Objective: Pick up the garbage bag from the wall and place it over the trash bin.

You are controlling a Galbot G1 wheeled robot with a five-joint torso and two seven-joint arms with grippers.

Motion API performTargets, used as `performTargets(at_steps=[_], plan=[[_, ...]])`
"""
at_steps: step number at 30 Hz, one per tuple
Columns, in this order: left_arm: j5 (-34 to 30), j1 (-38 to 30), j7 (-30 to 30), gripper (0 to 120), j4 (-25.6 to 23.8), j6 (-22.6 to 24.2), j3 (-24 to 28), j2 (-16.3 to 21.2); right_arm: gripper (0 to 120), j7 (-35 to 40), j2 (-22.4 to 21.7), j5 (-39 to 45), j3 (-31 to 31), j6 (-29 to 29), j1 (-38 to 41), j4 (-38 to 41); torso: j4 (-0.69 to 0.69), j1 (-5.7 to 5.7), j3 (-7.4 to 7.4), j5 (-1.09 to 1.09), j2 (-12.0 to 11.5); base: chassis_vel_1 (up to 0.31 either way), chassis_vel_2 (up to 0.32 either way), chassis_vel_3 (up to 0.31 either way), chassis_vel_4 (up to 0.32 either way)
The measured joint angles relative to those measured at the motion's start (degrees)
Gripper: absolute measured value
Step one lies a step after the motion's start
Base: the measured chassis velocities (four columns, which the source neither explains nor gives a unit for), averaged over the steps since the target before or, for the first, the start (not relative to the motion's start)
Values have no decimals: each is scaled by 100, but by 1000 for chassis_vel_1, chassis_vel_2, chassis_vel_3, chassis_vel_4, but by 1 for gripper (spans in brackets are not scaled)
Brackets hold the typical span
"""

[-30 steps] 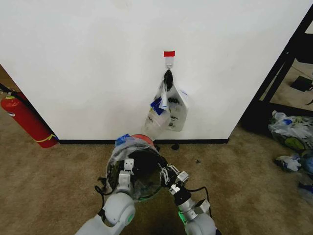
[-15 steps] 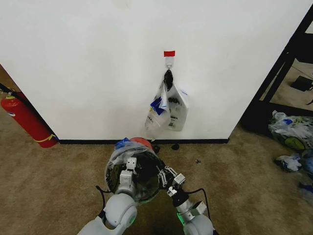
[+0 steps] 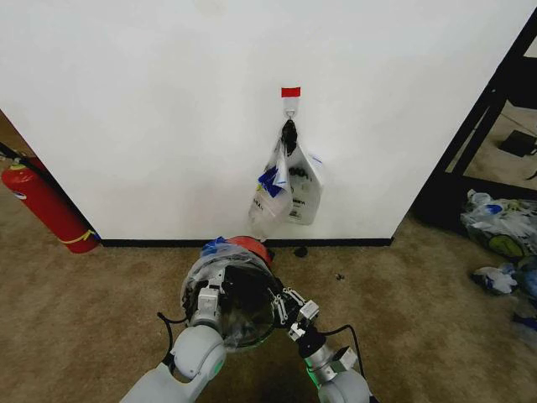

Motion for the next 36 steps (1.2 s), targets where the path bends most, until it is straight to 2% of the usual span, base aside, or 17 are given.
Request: performTargets(at_steps=[6, 10, 19, 25, 36], plan=[[-19, 162, 278, 0, -248, -84, 73, -4, 1, -135, 30, 115, -105, -20, -17, -84, 1, 0, 0, -1, 0, 0, 0, 0, 0], [80, 324, 332, 0, -345, -109, 186, -32, 1, 110, 149, 192, -189, 15, 44, -185, 2, 0, 0, 1, 0, 0, 0, 0, 0], [221, 489, 421, 0, -341, -116, 254, -15, 1, 244, 260, 224, -172, 84, 120, -255, 1, 0, 0, 0, 0, 0, 0, 0, 0], [456, 574, 474, 0, -168, -204, 207, 101, 1, 243, 268, 244, 22, 93, 183, -175, 1, 0, 0, 0, 0, 0, 0, 0, 0], [502, 408, 443, 0, -119, -178, 87, 115, 1, -272, 243, -117, 266, 231, 162, -169, 1, 0, 0, 0, 0, 0, 0, 0, 0]])
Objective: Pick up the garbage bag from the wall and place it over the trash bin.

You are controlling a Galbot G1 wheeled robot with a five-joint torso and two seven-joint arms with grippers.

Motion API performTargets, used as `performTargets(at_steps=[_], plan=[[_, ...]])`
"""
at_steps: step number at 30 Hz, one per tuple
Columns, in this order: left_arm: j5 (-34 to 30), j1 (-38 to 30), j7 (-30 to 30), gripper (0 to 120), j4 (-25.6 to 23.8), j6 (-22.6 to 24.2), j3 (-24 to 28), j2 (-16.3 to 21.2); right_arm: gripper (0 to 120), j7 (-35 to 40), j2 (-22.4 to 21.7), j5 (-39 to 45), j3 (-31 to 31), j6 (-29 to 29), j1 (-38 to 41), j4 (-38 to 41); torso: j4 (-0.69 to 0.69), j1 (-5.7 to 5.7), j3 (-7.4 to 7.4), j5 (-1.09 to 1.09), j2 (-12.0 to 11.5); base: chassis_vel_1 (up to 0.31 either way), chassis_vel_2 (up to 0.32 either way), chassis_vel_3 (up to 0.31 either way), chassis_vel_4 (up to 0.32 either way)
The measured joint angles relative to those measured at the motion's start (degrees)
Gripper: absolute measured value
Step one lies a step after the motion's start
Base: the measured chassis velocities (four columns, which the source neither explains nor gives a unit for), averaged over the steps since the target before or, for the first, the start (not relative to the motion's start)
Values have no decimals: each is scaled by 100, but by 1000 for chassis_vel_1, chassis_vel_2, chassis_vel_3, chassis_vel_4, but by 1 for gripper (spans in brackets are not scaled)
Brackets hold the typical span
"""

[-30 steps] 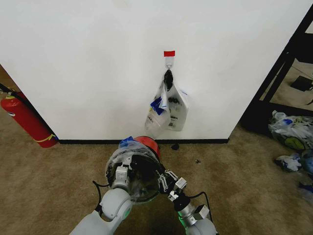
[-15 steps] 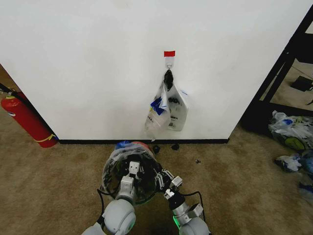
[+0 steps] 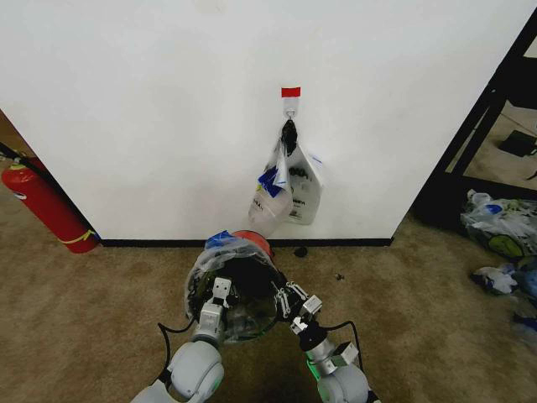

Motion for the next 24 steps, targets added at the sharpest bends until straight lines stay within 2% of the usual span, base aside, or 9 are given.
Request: performTargets(at_steps=[4, 12, 24], plan=[[-2, -59, 0, 0, -14, 37, 100, -55, 1, -334, 51, -165, 49, 79, 6, -84, 0, 0, 0, 0, 0, 0, 0, 0, 0], [33, 64, -162, 0, -47, 239, 232, -73, 1, -479, 124, -488, 218, 255, 107, -240, 0, 0, 0, 0, 0, 0, 0, 0, 0], [-16, 283, -278, 0, -307, 475, 181, 276, 1, -448, 112, -672, 336, 357, 178, -274, 0, 0, 0, 0, 0, 0, 0, 0, 0]])
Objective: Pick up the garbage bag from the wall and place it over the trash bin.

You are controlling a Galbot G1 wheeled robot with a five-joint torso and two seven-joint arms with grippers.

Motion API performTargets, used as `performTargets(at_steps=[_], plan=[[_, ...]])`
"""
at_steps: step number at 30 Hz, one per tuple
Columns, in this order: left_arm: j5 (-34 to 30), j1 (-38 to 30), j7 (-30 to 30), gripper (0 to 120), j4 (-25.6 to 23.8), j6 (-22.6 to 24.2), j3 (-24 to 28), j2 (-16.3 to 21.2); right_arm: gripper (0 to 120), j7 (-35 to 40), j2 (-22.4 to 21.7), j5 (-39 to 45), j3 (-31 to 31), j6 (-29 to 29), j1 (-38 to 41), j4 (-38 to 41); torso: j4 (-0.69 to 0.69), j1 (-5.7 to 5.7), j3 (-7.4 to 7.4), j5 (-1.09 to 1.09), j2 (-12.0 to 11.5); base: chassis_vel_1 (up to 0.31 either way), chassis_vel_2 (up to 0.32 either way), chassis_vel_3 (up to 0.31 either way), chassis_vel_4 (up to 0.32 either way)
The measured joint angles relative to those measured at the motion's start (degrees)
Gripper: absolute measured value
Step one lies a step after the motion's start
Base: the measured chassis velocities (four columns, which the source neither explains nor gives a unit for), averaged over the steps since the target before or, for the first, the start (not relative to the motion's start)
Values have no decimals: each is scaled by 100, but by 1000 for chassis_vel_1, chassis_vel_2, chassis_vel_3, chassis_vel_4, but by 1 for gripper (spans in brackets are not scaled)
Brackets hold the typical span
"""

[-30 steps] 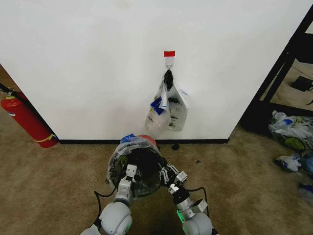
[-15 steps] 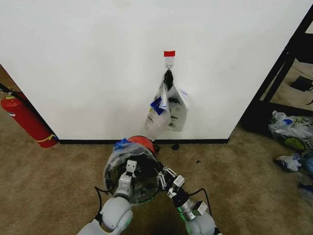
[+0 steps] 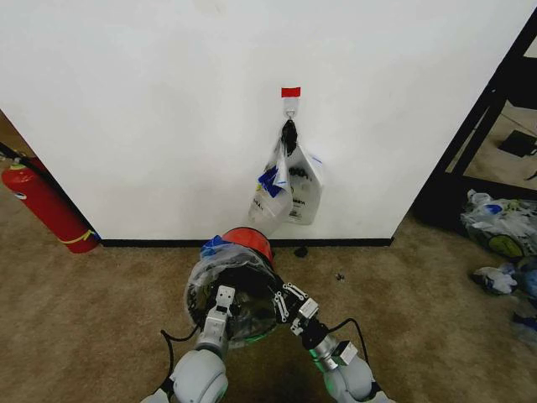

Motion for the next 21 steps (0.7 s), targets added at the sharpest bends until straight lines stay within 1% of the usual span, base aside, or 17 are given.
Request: performTargets(at_steps=[5, 7, 21], plan=[[27, 182, 31, 0, -108, 2, 56, 258, 1, -10, -26, -63, 26, 3, 25, -2, 0, 0, 0, 0, 0, 0, 0, 0, 0], [33, 205, 31, 0, -108, 0, 75, 274, 1, -11, -26, -64, 26, 3, 26, -2, 1, 0, 0, 0, 0, 0, 0, 0, 0], [-189, 61, 41, 0, -90, 99, 320, 90, 1, -15, -1, -66, -16, 13, -22, 39, 0, 0, 0, 0, 0, 0, 0, 0, 0]])
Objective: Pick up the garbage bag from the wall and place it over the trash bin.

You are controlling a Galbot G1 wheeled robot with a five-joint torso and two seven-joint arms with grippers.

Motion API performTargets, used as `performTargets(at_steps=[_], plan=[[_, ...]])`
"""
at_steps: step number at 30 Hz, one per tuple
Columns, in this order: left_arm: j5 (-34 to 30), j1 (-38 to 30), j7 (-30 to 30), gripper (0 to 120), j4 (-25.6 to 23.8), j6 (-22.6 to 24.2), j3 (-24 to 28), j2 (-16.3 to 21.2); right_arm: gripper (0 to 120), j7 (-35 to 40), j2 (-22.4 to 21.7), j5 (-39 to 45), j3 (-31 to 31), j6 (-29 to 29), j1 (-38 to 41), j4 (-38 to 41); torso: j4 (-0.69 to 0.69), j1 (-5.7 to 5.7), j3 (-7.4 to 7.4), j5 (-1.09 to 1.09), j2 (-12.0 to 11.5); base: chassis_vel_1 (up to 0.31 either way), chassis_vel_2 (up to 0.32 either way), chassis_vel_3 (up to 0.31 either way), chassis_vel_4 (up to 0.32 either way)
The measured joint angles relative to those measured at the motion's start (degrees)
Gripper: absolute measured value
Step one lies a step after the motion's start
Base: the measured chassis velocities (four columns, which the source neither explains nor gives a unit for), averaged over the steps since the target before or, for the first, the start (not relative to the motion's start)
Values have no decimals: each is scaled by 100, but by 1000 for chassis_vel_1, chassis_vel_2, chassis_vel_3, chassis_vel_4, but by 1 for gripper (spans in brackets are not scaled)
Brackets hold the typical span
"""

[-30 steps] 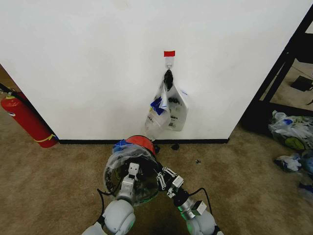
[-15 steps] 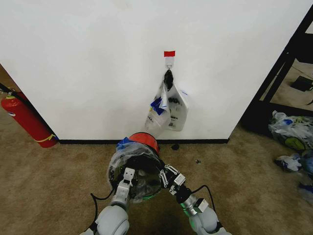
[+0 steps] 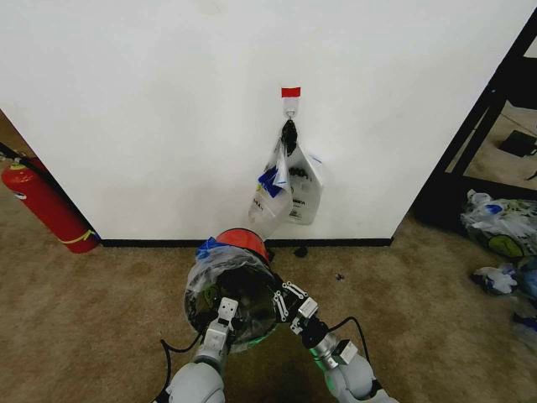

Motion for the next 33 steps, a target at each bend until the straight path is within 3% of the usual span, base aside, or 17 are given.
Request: performTargets(at_steps=[9, 17, 22, 33], plan=[[-37, -267, 59, 0, 164, -65, 53, -67, 1, -4, 48, 19, -67, 14, -28, -71, 0, 0, 0, 0, 0, 0, 0, 0, 0], [-132, -325, 130, 0, 143, -117, 97, -123, 1, 160, 38, 690, -242, -190, -18, -69, 1, 0, 0, 0, 0, 0, 0, 0, 0], [-330, -558, 288, 0, 236, -420, 127, -277, 1, 178, 3, 1459, -518, -425, -60, 21, 0, 0, 0, 0, 0, 0, 0, 0, 0], [-550, -875, 421, 0, 339, -522, -159, -133, 1, 149, 25, 1652, -586, -488, -77, -126, 0, 0, 0, 0, 0, 0, 0, 0, 0]])
